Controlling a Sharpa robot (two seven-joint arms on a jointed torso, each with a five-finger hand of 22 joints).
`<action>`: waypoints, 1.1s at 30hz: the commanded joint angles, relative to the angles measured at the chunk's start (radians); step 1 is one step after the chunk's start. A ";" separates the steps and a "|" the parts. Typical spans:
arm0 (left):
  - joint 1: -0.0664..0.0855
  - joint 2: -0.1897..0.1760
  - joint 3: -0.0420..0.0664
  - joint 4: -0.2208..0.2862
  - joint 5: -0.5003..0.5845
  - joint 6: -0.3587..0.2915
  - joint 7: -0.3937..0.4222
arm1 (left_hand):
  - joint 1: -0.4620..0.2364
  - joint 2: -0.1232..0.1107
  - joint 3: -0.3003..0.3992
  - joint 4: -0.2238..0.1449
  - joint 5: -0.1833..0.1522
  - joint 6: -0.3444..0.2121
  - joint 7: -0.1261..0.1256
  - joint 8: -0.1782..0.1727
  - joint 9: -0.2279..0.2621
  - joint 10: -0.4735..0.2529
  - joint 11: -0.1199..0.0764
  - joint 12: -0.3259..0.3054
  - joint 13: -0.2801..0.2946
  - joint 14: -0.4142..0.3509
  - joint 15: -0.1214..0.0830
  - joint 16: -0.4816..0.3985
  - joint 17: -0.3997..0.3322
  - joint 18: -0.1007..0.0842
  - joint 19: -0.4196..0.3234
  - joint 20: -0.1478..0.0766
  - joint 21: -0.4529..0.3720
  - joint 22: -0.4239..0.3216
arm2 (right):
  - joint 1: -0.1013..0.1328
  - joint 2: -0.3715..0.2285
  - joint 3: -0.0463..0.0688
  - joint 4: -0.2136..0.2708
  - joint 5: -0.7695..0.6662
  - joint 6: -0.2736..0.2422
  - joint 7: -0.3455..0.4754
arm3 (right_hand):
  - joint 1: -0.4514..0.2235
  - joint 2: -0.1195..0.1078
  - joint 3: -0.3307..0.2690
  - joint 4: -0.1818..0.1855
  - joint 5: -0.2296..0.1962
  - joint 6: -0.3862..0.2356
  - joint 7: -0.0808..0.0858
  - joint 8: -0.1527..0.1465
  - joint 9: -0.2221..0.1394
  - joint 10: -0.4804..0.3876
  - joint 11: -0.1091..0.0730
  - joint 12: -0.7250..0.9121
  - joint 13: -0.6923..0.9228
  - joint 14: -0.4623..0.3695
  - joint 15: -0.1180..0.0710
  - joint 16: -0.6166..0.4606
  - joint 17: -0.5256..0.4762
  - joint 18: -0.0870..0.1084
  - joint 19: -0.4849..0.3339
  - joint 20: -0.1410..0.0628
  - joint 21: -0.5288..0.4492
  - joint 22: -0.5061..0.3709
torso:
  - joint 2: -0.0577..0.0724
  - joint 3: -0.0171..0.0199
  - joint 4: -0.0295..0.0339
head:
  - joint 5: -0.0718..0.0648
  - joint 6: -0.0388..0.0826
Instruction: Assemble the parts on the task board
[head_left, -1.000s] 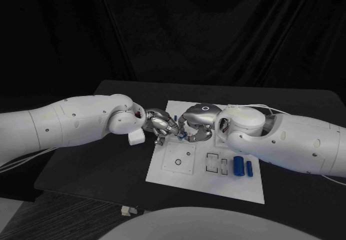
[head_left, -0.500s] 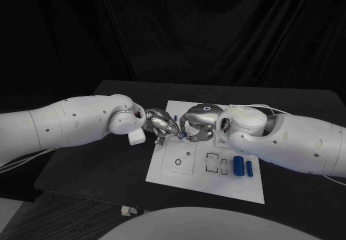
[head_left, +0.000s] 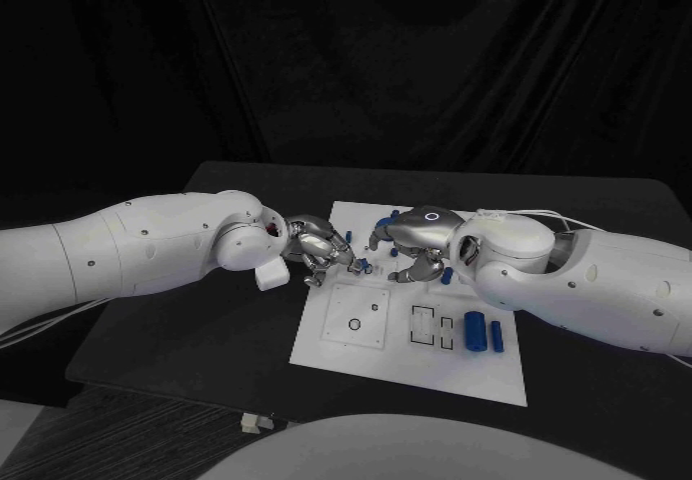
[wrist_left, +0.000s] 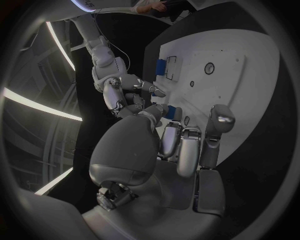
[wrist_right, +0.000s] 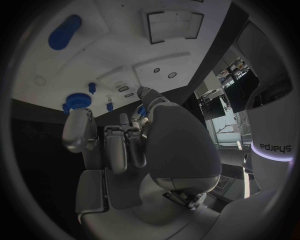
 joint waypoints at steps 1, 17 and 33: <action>-0.002 -0.002 0.001 0.005 0.009 -0.069 0.005 | 0.000 0.001 0.111 -0.025 0.072 0.076 -0.022 0.050 0.078 0.033 -0.004 0.028 0.118 0.099 -0.009 0.010 0.264 0.030 0.047 -0.008 0.035 0.137 | 0.001 -0.032 0.000 0.018 -0.002 -0.028 -0.026 | -0.004 0.015 -0.020 0.007 -0.022 -0.013 0.001 -0.015 -0.011 0.061 0.011 -0.003 0.245 0.082 0.006 -0.020 0.244 0.043 -0.008 0.004 -0.023 0.152 | -0.001 0.0013 -0.0030 | -0.001 0.000; 0.082 -0.027 0.002 0.051 -0.280 -0.030 -0.193 | -0.051 -0.005 0.162 -0.019 0.186 0.017 -0.031 0.154 0.183 0.200 -0.021 0.089 0.229 0.099 -0.029 0.010 0.264 -0.002 0.185 -0.023 0.189 0.180 | 0.030 -0.208 0.000 0.149 0.002 -0.051 -0.066 | 0.017 0.028 -0.021 0.018 -0.008 0.014 -0.002 0.010 -0.022 0.043 0.009 -0.014 0.234 0.070 0.005 -0.042 0.228 0.048 -0.020 0.004 -0.051 0.145 | -0.002 0.0034 -0.0056 | -0.041 0.000; 0.164 0.091 0.002 -0.018 -0.333 0.196 -0.356 | -0.131 0.006 0.238 -0.013 0.174 -0.036 -0.052 0.256 0.397 0.247 -0.043 0.107 0.265 0.099 -0.052 0.010 0.264 -0.057 0.354 -0.047 0.392 0.251 | 0.043 -0.226 0.000 0.170 0.022 -0.045 -0.084 | 0.036 0.044 -0.006 0.021 0.015 0.042 -0.003 0.034 -0.032 0.033 0.008 -0.020 0.228 0.067 0.003 -0.049 0.222 0.050 -0.024 0.002 -0.069 0.141 | -0.021 0.0365 -0.0401 | -0.057 0.000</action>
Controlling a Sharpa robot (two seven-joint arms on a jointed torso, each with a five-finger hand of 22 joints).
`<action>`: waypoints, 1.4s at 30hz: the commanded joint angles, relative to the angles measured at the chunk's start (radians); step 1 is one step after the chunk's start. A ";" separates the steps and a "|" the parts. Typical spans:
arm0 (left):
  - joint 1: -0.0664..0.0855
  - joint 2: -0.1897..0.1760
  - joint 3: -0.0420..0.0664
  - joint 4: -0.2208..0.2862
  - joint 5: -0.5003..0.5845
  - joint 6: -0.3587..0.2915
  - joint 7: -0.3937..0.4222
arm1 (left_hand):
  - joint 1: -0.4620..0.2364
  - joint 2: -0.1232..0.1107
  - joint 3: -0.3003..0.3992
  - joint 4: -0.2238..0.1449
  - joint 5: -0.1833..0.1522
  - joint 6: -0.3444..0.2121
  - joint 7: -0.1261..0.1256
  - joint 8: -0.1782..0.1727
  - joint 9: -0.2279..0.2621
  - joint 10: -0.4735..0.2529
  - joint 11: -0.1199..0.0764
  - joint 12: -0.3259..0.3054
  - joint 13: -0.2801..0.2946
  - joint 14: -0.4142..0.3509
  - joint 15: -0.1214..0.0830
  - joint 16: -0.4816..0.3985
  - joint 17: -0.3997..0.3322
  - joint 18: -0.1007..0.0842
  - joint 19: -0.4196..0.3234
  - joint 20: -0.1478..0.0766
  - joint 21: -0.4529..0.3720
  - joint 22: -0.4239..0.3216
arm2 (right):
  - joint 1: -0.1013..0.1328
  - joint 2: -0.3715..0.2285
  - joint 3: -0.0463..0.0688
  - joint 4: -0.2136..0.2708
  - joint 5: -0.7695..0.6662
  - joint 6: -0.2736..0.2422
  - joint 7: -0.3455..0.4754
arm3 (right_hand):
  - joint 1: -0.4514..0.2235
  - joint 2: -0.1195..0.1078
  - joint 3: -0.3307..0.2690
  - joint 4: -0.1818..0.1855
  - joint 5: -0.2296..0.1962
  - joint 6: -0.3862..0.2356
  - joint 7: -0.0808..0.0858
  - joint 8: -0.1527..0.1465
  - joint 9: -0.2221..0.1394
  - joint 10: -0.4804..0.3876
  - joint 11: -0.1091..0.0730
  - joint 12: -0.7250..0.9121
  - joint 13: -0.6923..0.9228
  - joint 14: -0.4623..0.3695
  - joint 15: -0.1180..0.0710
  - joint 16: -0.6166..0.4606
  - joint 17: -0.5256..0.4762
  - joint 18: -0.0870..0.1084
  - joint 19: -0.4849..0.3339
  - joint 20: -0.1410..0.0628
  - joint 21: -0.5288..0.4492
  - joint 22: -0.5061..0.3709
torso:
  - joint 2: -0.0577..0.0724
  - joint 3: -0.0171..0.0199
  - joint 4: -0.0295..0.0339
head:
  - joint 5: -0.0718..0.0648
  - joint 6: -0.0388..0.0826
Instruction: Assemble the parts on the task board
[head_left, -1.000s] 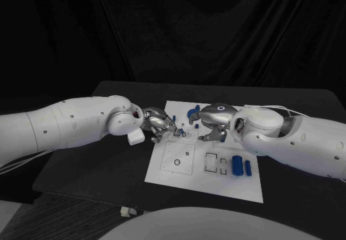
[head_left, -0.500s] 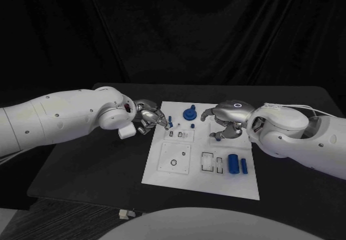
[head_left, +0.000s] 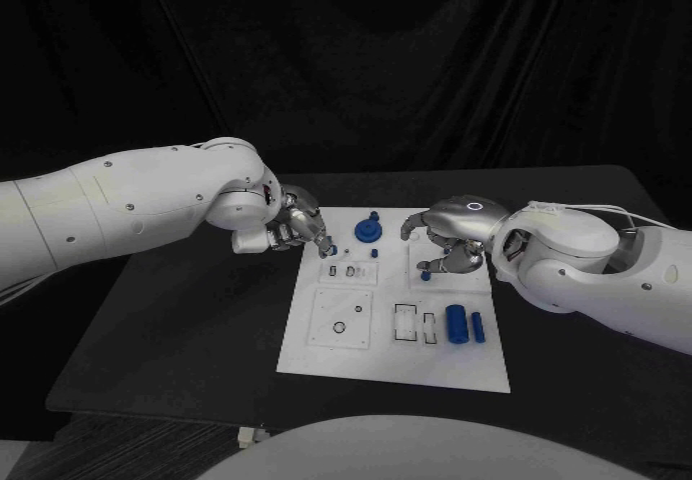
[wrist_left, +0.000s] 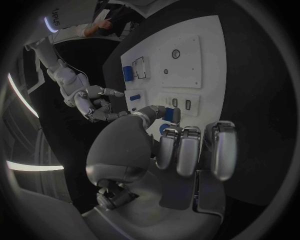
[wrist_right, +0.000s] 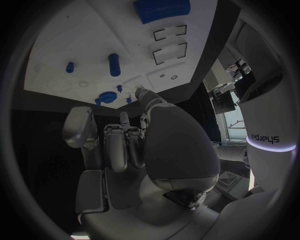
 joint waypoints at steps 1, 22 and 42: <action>0.005 0.020 0.001 -0.013 -0.025 0.091 -0.041 | -0.005 0.033 0.130 -0.002 0.050 0.014 -0.026 0.171 0.221 0.115 -0.015 0.014 0.265 0.114 -0.022 0.010 0.264 -0.055 0.062 -0.007 0.030 0.251 | 0.002 0.001 0.001 -0.005 0.014 -0.011 -0.025 | 0.010 0.018 0.007 0.008 0.013 0.007 0.000 0.021 -0.013 0.033 0.008 -0.011 0.228 0.067 0.003 -0.015 0.222 0.050 -0.008 -0.003 -0.019 0.141 | -0.008 0.0136 -0.0128 | 0.001 0.000; -0.005 0.184 0.001 -0.166 -0.083 0.078 -0.148 | -0.033 0.011 0.187 -0.050 0.056 0.081 -0.051 0.101 0.323 0.115 -0.044 0.014 0.265 0.114 -0.054 0.010 0.264 -0.075 0.117 -0.041 0.099 0.278 | 0.000 0.000 0.001 -0.031 0.019 -0.009 -0.024 | 0.010 0.024 0.015 0.012 0.026 0.032 0.002 0.037 -0.019 0.031 0.009 -0.012 0.226 0.067 0.004 -0.016 0.221 0.051 -0.007 -0.003 -0.028 0.140 | -0.034 0.0377 -0.0469 | 0.017 0.000; -0.045 0.267 0.001 -0.287 -0.127 0.315 -0.190 | -0.070 0.007 0.222 -0.109 0.011 0.178 -0.061 -0.018 0.337 0.115 -0.054 0.014 0.265 0.114 -0.064 0.010 0.264 -0.075 0.117 -0.051 0.099 0.278 | -0.003 0.004 0.000 -0.044 0.066 -0.002 -0.028 | 0.019 0.032 0.031 0.009 0.040 0.046 0.004 0.044 -0.028 0.018 0.011 -0.020 0.217 0.062 0.005 -0.024 0.215 0.055 -0.017 -0.003 -0.054 0.134 | -0.042 0.0397 -0.0597 | 0.040 0.000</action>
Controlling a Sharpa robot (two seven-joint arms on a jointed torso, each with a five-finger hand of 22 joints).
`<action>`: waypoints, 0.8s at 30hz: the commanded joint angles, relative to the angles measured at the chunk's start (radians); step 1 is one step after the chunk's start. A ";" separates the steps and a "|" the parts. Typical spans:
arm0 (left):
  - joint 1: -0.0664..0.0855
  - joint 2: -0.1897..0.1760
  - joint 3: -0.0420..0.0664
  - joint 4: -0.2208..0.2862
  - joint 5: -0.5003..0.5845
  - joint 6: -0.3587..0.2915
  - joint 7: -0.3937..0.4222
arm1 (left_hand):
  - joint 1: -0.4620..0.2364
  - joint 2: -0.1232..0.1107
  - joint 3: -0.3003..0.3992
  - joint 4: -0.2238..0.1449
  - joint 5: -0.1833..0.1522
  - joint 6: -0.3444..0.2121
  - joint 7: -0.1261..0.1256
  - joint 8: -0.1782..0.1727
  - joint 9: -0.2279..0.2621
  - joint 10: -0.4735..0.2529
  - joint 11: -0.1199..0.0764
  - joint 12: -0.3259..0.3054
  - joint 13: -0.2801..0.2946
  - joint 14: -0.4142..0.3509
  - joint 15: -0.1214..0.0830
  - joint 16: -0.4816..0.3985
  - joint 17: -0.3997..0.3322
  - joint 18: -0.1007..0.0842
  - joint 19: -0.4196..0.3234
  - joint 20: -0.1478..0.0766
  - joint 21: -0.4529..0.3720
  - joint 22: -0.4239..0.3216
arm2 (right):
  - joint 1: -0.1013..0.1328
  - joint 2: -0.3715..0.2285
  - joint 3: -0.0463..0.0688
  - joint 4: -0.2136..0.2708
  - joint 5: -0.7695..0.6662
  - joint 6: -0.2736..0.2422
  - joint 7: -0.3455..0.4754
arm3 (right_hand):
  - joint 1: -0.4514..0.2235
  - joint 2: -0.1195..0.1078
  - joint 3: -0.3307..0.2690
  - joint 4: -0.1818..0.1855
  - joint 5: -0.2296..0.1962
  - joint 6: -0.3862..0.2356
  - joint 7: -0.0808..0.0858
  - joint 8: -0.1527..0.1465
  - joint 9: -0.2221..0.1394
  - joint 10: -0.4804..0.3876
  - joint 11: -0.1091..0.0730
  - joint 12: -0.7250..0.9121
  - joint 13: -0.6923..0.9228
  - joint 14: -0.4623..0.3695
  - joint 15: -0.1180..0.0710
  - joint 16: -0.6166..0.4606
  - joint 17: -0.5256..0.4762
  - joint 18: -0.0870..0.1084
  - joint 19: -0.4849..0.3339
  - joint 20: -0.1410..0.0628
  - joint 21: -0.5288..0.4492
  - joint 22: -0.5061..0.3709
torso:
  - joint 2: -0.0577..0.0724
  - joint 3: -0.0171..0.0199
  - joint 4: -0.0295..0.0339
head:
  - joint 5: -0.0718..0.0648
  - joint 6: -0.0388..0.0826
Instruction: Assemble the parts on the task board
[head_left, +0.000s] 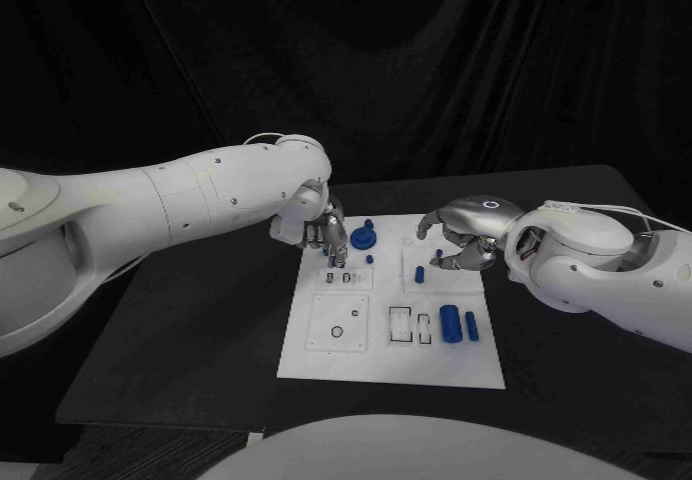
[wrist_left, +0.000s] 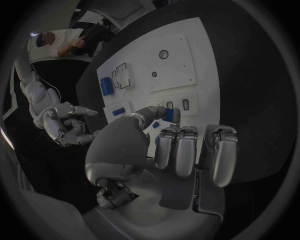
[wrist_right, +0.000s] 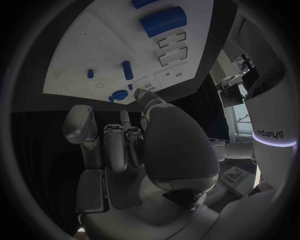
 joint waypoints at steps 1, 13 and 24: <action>-0.007 0.007 0.001 -0.011 -0.013 0.087 -0.016 | 0.001 0.022 0.133 -0.050 0.023 0.167 -0.049 0.055 0.192 0.111 -0.014 0.014 0.265 0.106 -0.013 0.010 0.264 -0.014 0.095 -0.010 0.014 0.278 | -0.002 -0.003 0.001 0.002 0.016 -0.009 -0.017 | 0.009 0.023 0.030 0.009 0.020 0.010 0.004 0.018 -0.010 0.018 0.011 -0.020 0.217 0.062 0.005 -0.024 0.215 0.055 -0.012 0.002 -0.013 0.133 | -0.001 -0.0006 -0.0056 | 0.006 0.000; -0.038 0.023 0.001 -0.045 -0.014 0.076 -0.012 | -0.015 0.028 0.141 -0.059 0.003 0.176 -0.048 0.028 0.203 0.111 -0.012 0.014 0.265 0.106 -0.012 0.010 0.264 -0.014 0.095 -0.009 0.014 0.278 | -0.002 -0.020 0.001 0.013 0.018 -0.057 -0.004 | 0.003 0.015 0.028 0.011 0.014 0.018 0.004 0.022 -0.013 0.018 0.013 -0.019 0.217 0.062 0.007 -0.023 0.215 0.055 -0.011 0.003 -0.014 0.134 | -0.005 0.0035 -0.0102 | 0.011 0.000; -0.061 0.044 0.001 -0.080 -0.014 0.042 -0.004 | -0.031 0.052 0.138 -0.063 -0.078 0.186 -0.044 -0.025 0.232 0.111 -0.007 0.014 0.265 0.106 -0.006 0.010 0.264 -0.012 0.090 -0.004 0.007 0.275 | -0.003 -0.020 0.001 0.010 0.018 -0.061 -0.003 | 0.003 0.018 0.031 0.012 0.012 0.026 0.004 0.027 -0.015 0.019 0.014 -0.019 0.218 0.063 0.008 -0.023 0.215 0.055 -0.011 0.004 -0.016 0.134 | -0.005 0.0022 -0.0093 | 0.009 0.000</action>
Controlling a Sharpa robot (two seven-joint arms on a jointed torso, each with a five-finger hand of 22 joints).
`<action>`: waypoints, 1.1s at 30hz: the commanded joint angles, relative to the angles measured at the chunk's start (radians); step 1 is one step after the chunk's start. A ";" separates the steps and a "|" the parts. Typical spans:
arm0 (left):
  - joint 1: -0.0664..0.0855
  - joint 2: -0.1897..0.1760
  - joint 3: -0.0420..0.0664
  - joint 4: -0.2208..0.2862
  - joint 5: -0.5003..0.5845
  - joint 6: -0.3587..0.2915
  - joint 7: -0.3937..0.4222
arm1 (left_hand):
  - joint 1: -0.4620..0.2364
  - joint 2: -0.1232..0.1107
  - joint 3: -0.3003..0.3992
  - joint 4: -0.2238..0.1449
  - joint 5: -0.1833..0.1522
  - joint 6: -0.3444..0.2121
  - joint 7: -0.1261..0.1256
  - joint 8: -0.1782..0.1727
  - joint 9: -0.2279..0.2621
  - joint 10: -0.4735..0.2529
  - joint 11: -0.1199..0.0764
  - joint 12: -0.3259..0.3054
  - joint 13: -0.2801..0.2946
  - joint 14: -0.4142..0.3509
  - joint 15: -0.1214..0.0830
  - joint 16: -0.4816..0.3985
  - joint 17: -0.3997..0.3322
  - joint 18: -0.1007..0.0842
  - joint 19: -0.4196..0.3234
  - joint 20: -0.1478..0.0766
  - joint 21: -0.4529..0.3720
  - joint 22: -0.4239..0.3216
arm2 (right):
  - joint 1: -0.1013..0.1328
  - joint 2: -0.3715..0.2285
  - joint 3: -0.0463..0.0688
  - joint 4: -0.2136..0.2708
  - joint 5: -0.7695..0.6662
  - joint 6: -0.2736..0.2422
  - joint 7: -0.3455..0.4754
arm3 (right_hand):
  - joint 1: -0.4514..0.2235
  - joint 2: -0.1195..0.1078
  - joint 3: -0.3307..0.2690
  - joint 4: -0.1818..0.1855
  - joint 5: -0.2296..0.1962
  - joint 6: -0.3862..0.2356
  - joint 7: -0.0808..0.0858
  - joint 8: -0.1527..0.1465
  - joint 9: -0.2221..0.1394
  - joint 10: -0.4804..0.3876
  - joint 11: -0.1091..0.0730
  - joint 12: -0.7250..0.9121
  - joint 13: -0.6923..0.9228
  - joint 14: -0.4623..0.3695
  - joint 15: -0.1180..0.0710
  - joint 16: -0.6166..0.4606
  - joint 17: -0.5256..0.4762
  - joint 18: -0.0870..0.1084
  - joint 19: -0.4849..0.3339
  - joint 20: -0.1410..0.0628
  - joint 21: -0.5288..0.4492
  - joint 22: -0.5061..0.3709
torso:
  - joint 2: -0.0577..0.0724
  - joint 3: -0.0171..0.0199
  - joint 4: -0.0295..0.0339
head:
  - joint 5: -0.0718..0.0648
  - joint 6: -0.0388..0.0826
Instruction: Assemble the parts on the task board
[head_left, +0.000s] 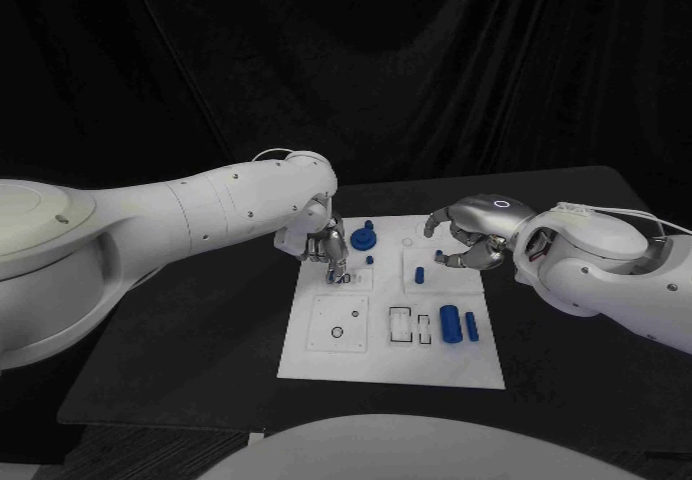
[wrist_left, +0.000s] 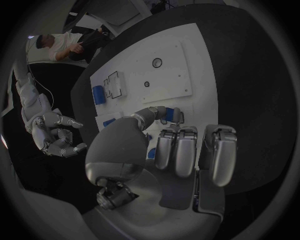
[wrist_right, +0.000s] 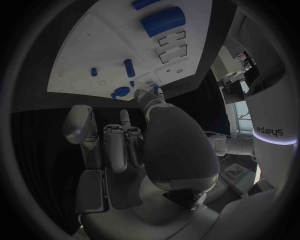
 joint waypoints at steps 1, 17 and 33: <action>-0.007 0.006 0.001 -0.009 -0.001 -0.018 0.009 | 0.000 0.040 0.103 -0.029 0.012 0.161 -0.044 0.042 0.198 0.111 -0.007 0.014 0.265 0.106 -0.006 0.010 0.264 -0.011 0.089 -0.004 0.005 0.274 | -0.002 0.000 0.001 0.000 0.000 -0.022 -0.006 | 0.003 0.019 0.018 -0.001 0.012 0.010 -0.001 0.017 -0.013 0.019 0.014 -0.019 0.218 0.057 0.002 -0.023 0.215 0.055 -0.011 0.004 -0.016 0.134 | 0.001 -0.0013 0.0006 | -0.003 0.000; -0.022 0.020 0.001 -0.043 -0.001 -0.055 0.022 | -0.008 0.050 0.098 -0.020 -0.001 0.153 -0.038 0.014 0.224 0.111 0.000 0.014 0.265 0.106 0.001 0.010 0.264 -0.007 0.078 0.002 -0.012 0.268 | -0.010 0.000 0.001 -0.007 0.000 -0.008 -0.012 | 0.015 0.023 0.032 -0.008 0.030 0.015 0.000 0.021 -0.020 0.016 0.015 -0.020 0.216 0.056 0.003 -0.025 0.213 0.055 -0.010 0.005 -0.019 0.134 | -0.001 -0.0013 -0.0013 | -0.010 0.000; -0.025 0.023 0.001 -0.039 -0.001 -0.081 0.041 | -0.010 0.052 0.096 -0.018 -0.004 0.152 -0.037 0.007 0.229 0.111 0.001 0.014 0.265 0.106 0.002 0.010 0.264 -0.006 0.077 0.003 -0.014 0.267 | -0.016 0.003 0.001 -0.013 0.000 0.012 -0.025 | 0.025 0.025 0.043 -0.015 0.038 0.016 0.001 0.023 -0.024 0.014 0.017 -0.021 0.214 0.055 0.004 -0.028 0.211 0.057 -0.013 0.006 -0.027 0.133 | -0.002 -0.0002 -0.0004 | -0.016 0.000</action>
